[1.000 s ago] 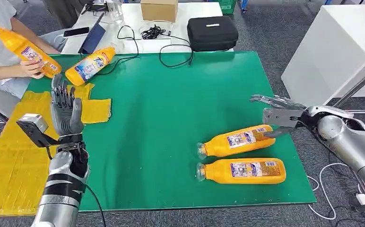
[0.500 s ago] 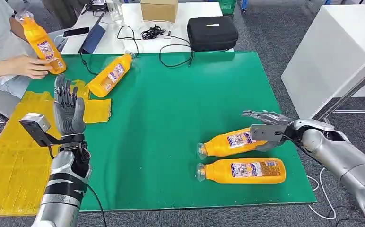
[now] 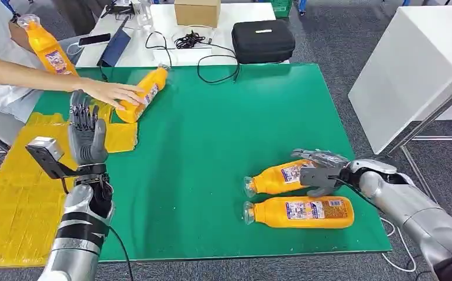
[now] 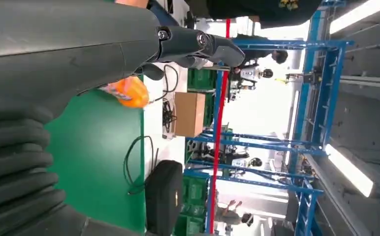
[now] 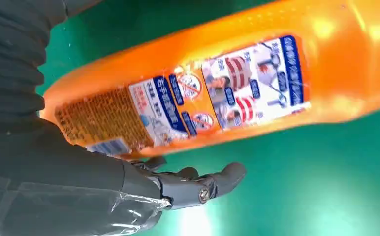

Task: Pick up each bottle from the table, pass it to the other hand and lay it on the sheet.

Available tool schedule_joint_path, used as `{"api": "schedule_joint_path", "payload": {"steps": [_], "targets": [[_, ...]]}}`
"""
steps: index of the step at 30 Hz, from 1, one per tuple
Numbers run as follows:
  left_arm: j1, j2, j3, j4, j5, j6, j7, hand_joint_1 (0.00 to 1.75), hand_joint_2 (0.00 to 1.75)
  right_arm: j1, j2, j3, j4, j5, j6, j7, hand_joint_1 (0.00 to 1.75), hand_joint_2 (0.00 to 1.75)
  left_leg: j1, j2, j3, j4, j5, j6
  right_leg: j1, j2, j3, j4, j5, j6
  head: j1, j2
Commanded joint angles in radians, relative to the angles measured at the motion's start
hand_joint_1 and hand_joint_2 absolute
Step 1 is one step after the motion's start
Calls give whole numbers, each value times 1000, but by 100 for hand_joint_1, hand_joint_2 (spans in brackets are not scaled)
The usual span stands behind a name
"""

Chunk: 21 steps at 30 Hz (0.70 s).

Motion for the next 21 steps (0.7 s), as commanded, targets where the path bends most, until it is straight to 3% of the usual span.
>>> {"api": "schedule_joint_path", "payload": {"steps": [1, 5, 21], "targets": [[-27, 5, -13, 63, 3, 0, 16, 0, 175, 32, 196, 6, 277, 144, -132, 68, 0, 175, 3, 3, 8, -2, -2, -2, 3, 1, 8, -4, -1, -2, 0, 0], [-30, 1, -13, 68, 2, 1, 17, 0, 175, 39, 242, -8, 333, 196, -161, 84, 0, 175, 2, 1, 5, -1, -1, -2, 2, 1, 6, -2, -1, -1, 0, 0], [-28, -1, -13, 65, 2, 0, 19, 0, 175, 44, 251, -16, 343, 214, -171, 93, 0, 175, 4, 0, 13, -2, -1, -2, 4, -2, 13, -3, 0, -2, 0, 0]]}}
